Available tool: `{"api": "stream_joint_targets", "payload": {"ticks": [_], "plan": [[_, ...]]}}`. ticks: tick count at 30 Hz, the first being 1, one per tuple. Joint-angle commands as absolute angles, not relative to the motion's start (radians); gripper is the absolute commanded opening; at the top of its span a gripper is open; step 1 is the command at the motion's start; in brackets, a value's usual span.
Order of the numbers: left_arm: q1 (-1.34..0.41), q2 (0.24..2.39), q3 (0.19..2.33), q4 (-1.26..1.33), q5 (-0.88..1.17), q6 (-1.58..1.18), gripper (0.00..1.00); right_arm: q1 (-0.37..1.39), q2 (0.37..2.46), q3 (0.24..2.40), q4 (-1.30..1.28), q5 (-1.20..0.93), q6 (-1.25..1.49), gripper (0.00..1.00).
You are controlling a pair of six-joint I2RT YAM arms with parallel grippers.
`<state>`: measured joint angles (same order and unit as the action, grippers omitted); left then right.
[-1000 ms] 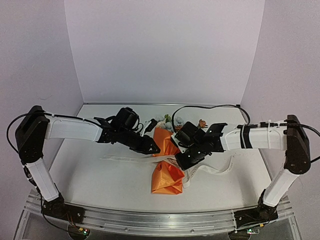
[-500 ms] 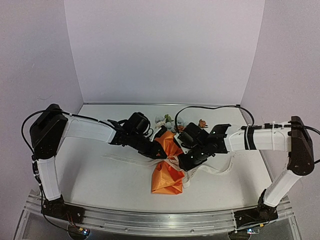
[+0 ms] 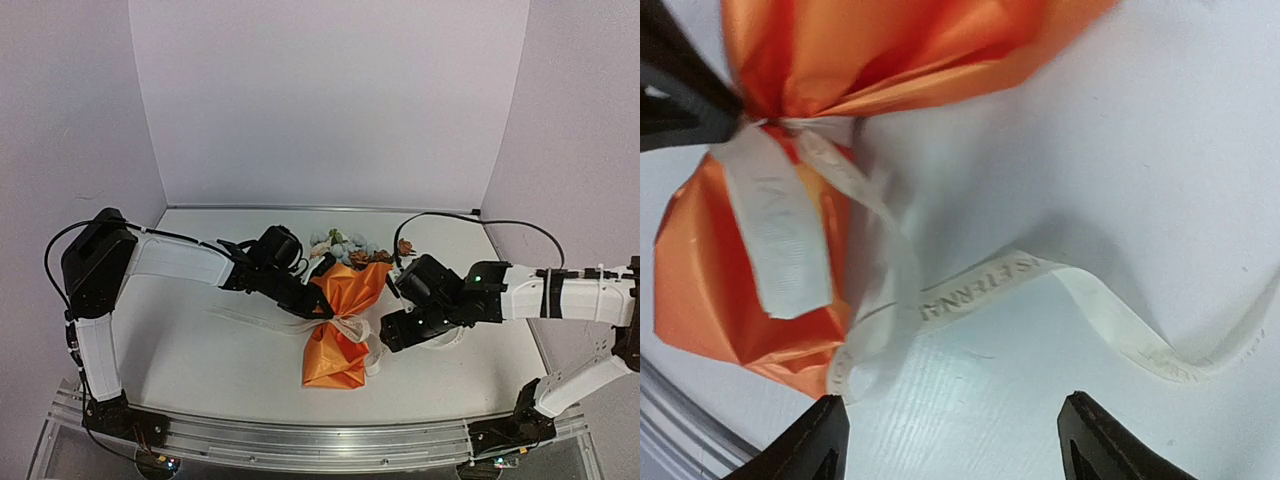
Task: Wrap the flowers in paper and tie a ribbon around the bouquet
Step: Pick up the right side of the half-tied ribbon from the center of the board.
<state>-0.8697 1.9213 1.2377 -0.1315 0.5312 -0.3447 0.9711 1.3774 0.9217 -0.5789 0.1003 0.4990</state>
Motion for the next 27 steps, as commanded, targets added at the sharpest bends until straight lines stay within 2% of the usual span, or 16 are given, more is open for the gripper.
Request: {"api": "stream_joint_targets", "payload": {"ticks": [1,3,8,12,16,27], "plan": [[-0.873,1.924,1.276,-0.130,0.539,-0.333,0.10,0.921,1.321,0.864,-0.654,0.328,0.722,0.72],[-0.872,1.927,1.275,-0.130,0.541,-0.334,0.10,0.888,1.313,0.834,-0.667,0.391,0.840,0.68],[-0.873,1.925,1.272,-0.129,0.541,-0.336,0.10,0.834,1.352,0.842,-0.687,0.437,0.980,0.71],[-0.873,1.916,1.264,-0.125,0.536,-0.337,0.09,0.810,1.464,0.915,-0.694,0.360,1.082,0.70],[-0.873,1.912,1.261,-0.126,0.529,-0.337,0.09,0.804,1.558,0.981,-0.648,0.245,1.143,0.58],[-0.873,1.909,1.256,-0.126,0.537,-0.333,0.09,0.804,1.660,0.913,-0.425,0.144,1.318,0.58]]}}
